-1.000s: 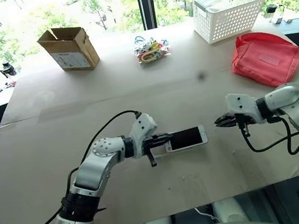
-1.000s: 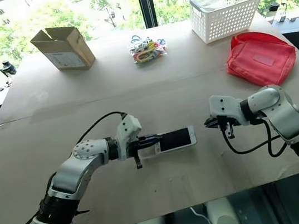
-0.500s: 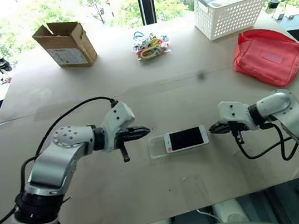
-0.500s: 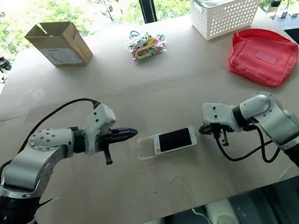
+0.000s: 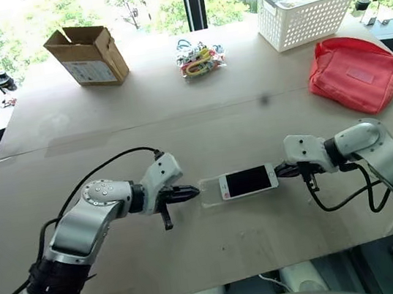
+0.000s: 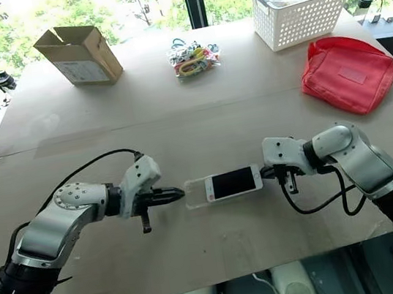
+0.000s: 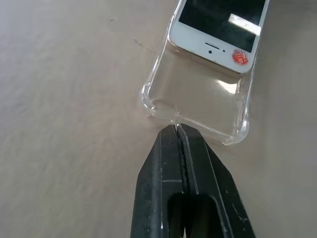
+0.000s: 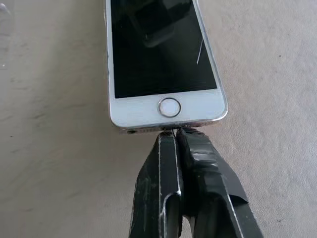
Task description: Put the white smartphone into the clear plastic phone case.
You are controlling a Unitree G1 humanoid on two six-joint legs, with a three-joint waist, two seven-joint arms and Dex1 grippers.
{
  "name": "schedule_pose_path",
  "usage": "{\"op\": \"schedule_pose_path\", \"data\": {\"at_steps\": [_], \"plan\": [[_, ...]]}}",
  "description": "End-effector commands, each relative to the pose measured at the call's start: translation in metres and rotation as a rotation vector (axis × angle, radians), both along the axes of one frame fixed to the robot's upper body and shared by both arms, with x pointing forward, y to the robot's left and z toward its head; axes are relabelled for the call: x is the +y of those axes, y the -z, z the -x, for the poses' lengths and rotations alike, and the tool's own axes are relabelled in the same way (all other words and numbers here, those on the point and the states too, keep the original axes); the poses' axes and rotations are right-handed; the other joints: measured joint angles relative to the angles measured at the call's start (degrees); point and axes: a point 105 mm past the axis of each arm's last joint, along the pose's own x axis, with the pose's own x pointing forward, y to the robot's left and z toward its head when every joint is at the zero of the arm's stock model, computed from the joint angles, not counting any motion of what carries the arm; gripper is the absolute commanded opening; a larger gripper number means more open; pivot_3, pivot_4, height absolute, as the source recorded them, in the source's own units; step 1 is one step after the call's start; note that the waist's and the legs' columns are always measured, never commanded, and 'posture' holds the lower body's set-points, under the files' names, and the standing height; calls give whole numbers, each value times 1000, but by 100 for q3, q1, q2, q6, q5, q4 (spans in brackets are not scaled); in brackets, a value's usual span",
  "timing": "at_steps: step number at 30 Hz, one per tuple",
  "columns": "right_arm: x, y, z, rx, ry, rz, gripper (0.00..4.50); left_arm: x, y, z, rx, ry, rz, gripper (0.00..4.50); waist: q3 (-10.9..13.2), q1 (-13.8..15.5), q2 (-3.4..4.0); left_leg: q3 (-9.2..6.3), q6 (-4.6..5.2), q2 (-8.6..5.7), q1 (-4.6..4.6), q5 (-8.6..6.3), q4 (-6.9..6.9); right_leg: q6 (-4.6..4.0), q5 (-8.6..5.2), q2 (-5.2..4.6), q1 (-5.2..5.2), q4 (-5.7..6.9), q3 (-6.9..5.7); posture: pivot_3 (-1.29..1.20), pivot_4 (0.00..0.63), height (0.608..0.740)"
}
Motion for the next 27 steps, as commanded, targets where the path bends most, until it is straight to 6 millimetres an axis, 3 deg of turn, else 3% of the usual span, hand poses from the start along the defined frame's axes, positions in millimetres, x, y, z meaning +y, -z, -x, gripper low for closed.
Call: {"op": "schedule_pose_path", "data": {"at_steps": [1, 10, 18, 23, 27], "plan": [[6, -12, 2, -44, -29, -4, 85, -16, -6, -2, -22, 43, 42, 0, 0, -2, 0, 0, 0, 0, 0, 0, 0, 0, 0, 0, 0, 0, 0, 0, 150, 740], [-1, -6, -3, -71, -11, 75, 85, -56, -13, -19, -96, 65, 147, 0, 1, 20, -3, 0, -1, -4, -2, 0, 6, 0, 0, 0, 2, 2, -4, 0, 150, 740], [-1, -5, -7, -96, -10, 127, 85, -77, -11, -19, -90, 101, 192, 0, 1, -4, -3, -2, -2, -5, 1, 1, 8, 0, 1, 1, 2, 6, -1, 0, 150, 740], [-2, -4, -6, -86, -3, 136, 85, -72, -15, -23, -113, 75, 199, 0, 1, -4, -3, -5, -2, -4, 3, 1, 9, 0, 1, 1, 3, 7, 1, 0, 150, 740], [-11, -5, -6, -83, 19, 157, 85, -54, -25, -26, -159, 54, 157, 0, 1, -5, -3, -7, -2, -4, 3, 1, 9, 0, 1, 1, 2, 8, 1, 0, 150, 740]]}}
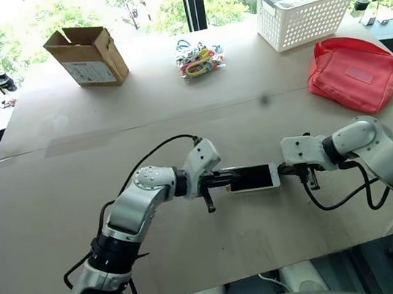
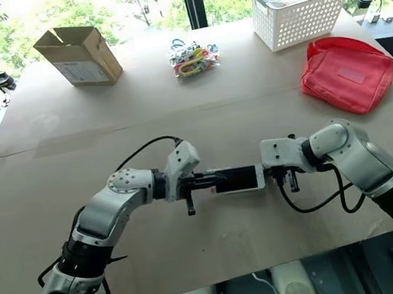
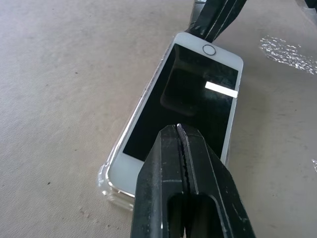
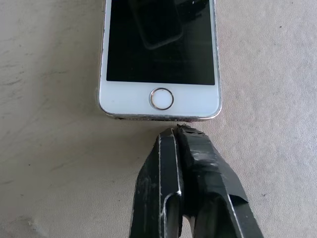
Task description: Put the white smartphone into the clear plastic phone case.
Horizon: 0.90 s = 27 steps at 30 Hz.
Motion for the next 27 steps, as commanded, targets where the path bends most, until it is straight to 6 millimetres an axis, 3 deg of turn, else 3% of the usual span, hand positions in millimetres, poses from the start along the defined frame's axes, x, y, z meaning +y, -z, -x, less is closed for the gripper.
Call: {"op": "schedule_pose_path", "data": {"at_steps": [1, 6, 10, 17, 27], "plan": [[-8, -7, 1, -26, 8, 29, 85, 16, -19, -3, -82, -12, -29, 0, 0, 1, 0, 0, 0, 0, 0, 0, 0, 0, 0, 0, 0, -1, 0, 0, 150, 740], [-12, -16, 4, -19, 7, 35, 85, 32, -19, 1, -79, -17, -87, 0, 0, 15, 0, 0, 0, 2, -1, 0, -1, 0, 0, -3, 0, -3, -1, 0, 150, 740], [-11, -23, 11, 5, -3, 24, 85, 35, -8, 5, -52, -22, -111, 0, 0, 18, 0, 0, 1, 3, -2, 0, -1, 0, 0, -5, 0, -4, -1, 0, 150, 740], [4, -32, 21, 31, -41, -27, 85, 20, -1, 7, -34, 9, -95, 0, 0, 18, 0, 4, 1, 2, -2, -1, 0, 0, 0, -4, 0, -1, -3, 0, 150, 740], [9, -21, 19, 32, -31, -16, 85, 16, 1, 11, -23, 21, -89, 0, 0, 20, 0, 4, 1, 1, -2, -1, 0, 0, 0, -4, 0, -1, -3, 0, 150, 740]]}}
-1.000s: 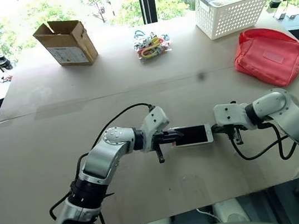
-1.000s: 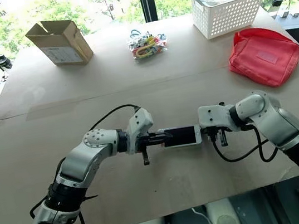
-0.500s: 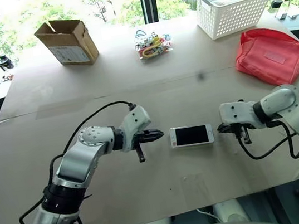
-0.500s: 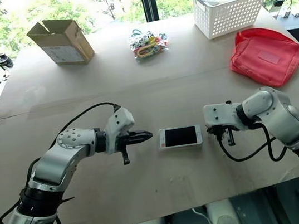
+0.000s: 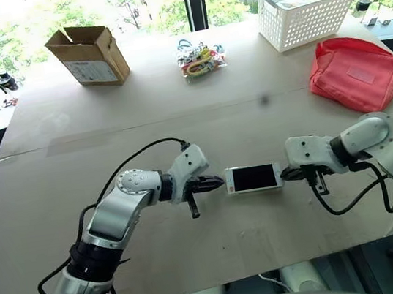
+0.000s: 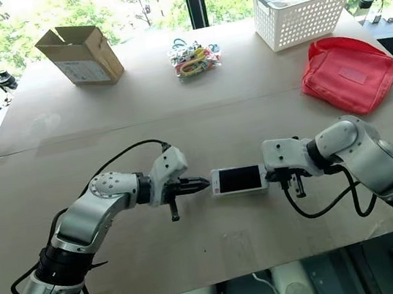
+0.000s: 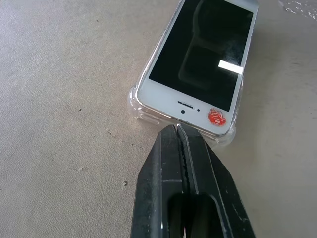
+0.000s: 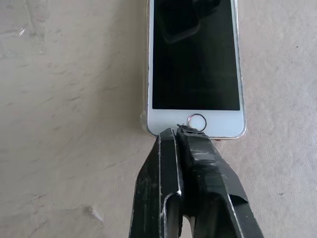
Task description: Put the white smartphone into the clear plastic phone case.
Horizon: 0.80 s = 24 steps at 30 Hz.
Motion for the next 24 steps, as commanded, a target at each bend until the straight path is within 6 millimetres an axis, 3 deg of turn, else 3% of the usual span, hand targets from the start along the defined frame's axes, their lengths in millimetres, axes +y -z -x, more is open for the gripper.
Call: {"op": "schedule_pose_path", "data": {"at_steps": [1, 6, 14, 24], "plan": [[6, -4, -1, -30, -20, -2, 85, -4, -5, 4, -21, 20, 8, 0, 0, -1, 0, 0, 0, 0, 0, 0, 0, 0, 0, 0, 0, 0, 0, 0, 150, 740], [6, -1, -1, -23, -15, -1, 85, -4, -5, 5, -20, 17, 8, 0, 0, -10, -1, -1, 0, 0, 2, 0, 0, 0, 0, 0, 0, 0, 0, 0, 150, 740], [-10, -7, -8, -37, 28, 30, 85, -2, -4, 4, -20, 13, 3, 0, -1, 1, 0, 0, 0, 0, 2, 0, 2, 0, 0, 0, 3, 1, -1, 0, 150, 740], [-8, -8, -7, -31, 27, 31, 85, -6, -3, 7, -15, 21, 11, 0, 0, 3, 0, 0, 0, 0, 1, 0, 1, 0, 0, 0, 3, 0, -1, 0, 150, 740]]}}
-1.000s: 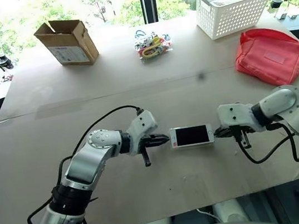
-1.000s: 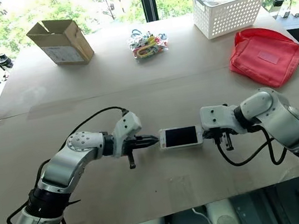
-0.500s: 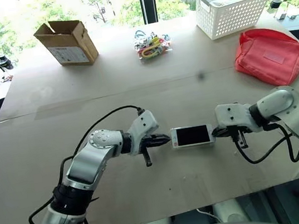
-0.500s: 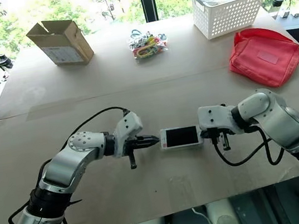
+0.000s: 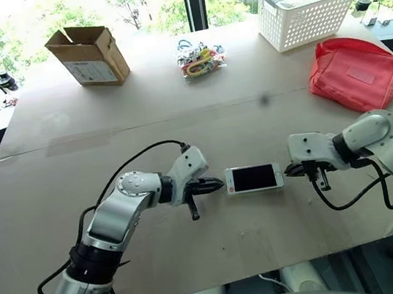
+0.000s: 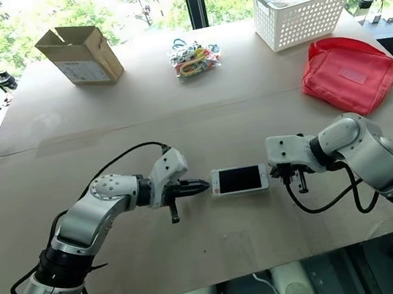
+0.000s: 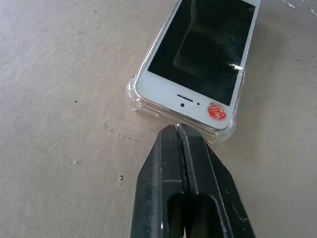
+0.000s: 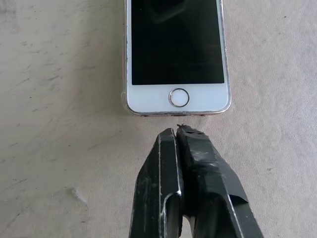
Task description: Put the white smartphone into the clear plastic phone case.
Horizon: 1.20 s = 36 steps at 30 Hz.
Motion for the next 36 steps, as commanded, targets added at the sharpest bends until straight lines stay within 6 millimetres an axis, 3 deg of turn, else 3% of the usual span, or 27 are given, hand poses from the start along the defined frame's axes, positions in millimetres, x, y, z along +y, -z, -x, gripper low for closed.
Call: {"op": "schedule_pose_path", "data": {"at_steps": [1, 25, 31, 34, 36], "plan": [[4, -9, 0, -36, -20, -3, 85, -7, -7, 5, -31, 34, 16, 0, 0, 1, 0, 0, 0, 0, 0, 0, 0, 0, 0, 0, 0, 0, 0, 0, 150, 740], [39, 3, 6, -20, -55, -2, 85, -14, -7, 5, -31, 46, 27, 0, -7, -58, -7, -2, 0, -1, 14, 0, 2, 0, 0, 5, 9, 5, 3, 0, 150, 740], [15, -1, 1, -20, 12, 23, 85, 1, -16, -6, -74, -8, 22, 0, -7, -41, -6, -2, 0, 0, 13, 0, 4, 0, 0, 5, 10, 4, 3, 0, 150, 740], [-6, -9, -2, -26, 71, 8, 85, 15, -33, -15, -130, -42, 16, 0, -5, -24, -7, -2, 0, 1, 3, 0, 4, 0, 0, 4, 6, 2, -4, 0, 150, 740], [-15, -15, -7, -46, 113, -25, 85, 12, -42, -17, -148, -35, 54, 0, -4, -14, -7, -3, 0, 1, 2, 0, 3, -1, 0, 1, 5, 1, -5, 0, 150, 740]]}}
